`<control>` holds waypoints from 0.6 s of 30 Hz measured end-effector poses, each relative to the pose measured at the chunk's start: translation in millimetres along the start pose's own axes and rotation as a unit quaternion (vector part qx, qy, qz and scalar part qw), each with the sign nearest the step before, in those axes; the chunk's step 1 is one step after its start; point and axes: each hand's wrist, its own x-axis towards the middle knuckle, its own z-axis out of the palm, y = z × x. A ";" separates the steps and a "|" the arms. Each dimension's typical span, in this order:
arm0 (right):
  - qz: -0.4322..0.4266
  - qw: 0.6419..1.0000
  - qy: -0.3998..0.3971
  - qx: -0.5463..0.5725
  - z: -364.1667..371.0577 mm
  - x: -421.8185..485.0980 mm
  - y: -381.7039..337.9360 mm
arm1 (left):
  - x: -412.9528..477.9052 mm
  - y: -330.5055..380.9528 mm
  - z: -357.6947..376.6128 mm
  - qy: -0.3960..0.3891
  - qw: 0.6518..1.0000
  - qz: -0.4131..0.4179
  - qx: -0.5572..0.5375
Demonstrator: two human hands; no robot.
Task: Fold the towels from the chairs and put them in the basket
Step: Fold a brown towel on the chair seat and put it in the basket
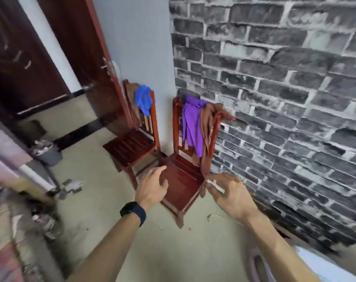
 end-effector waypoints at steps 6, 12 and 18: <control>-0.067 0.997 -0.020 0.015 32.5 117.3 -66.3 | 59.7 -59.4 -68.1 0.062 0.996 -0.057 -0.037; -0.093 0.993 -0.039 0.054 69.7 217.5 -105.3 | 116.8 -98.6 -109.9 0.087 0.991 -0.088 -0.058; -0.120 0.988 -0.058 0.084 101.4 325.2 -147.1 | 210.2 -148.1 -152.1 0.116 0.989 -0.082 -0.038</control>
